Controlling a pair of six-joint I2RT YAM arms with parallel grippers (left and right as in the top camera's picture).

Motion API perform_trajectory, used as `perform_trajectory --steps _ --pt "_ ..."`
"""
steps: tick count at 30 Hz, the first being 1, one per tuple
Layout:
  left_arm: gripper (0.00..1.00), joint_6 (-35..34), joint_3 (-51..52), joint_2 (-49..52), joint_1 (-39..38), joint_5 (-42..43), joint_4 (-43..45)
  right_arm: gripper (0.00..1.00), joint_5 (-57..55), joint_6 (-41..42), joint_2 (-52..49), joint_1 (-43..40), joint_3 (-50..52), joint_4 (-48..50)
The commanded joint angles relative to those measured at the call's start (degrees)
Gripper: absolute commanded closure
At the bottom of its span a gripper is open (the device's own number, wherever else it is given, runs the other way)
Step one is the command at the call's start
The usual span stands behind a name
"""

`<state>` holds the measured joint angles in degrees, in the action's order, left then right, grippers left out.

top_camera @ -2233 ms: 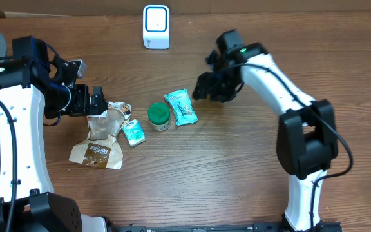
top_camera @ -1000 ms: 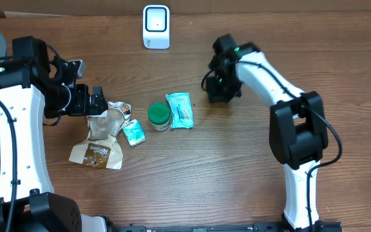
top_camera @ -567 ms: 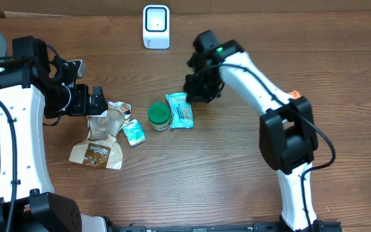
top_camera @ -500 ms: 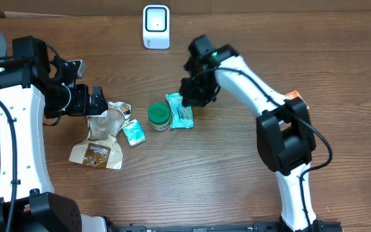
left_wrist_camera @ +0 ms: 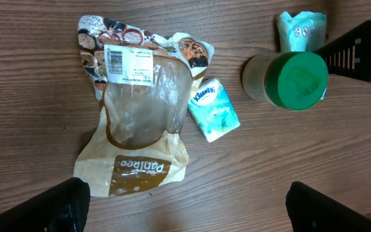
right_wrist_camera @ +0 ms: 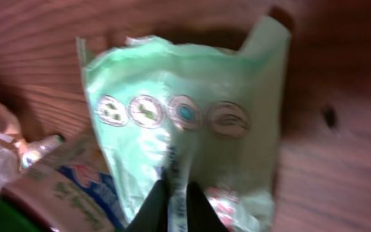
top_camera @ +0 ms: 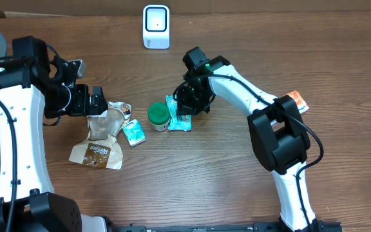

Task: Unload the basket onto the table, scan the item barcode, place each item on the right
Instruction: 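Grasp green tissue pack with right gripper and drag it rightward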

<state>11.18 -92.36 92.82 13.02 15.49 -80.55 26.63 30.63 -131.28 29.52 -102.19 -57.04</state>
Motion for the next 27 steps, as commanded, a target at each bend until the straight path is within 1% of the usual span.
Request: perform_trajectory --steps 1,5,9,11,13,18,21,23,27 --pt "0.01 1.5 0.0 0.4 0.0 0.6 0.0 0.90 -1.7 0.5 -2.0 -1.9 0.5 -2.2" --pt "0.00 1.5 0.0 0.4 0.0 0.7 0.1 0.90 -3.5 -3.0 -2.0 -5.7 0.4 -4.6" --pt "0.00 1.5 0.0 0.4 0.0 0.6 0.3 0.90 -5.0 -8.4 -2.0 -9.5 0.4 -5.2" --pt "0.00 1.5 0.0 0.4 0.0 0.6 0.3 0.90 -3.1 -11.4 -2.0 -11.1 -0.3 -6.0" --pt "0.01 1.5 0.0 0.4 0.0 0.6 0.3 0.88 1.2 -14.8 -2.0 -12.3 -2.3 -7.7" --pt "0.00 1.5 0.0 0.4 0.0 0.6 0.3 0.83 8.4 -18.8 -1.9 -11.9 -7.9 -11.9" --pt "0.00 1.5 0.0 0.4 0.0 0.6 0.3 0.78 11.7 -18.7 -1.9 -9.6 -8.5 -11.5" --pt "0.01 1.5 0.0 0.4 0.0 0.6 0.3 0.73 11.9 -17.4 -1.9 -7.8 -8.4 -10.4" --pt "0.00 1.5 0.0 0.4 0.0 0.6 0.3 0.63 9.7 -12.2 -1.9 -3.9 -8.4 -5.6"
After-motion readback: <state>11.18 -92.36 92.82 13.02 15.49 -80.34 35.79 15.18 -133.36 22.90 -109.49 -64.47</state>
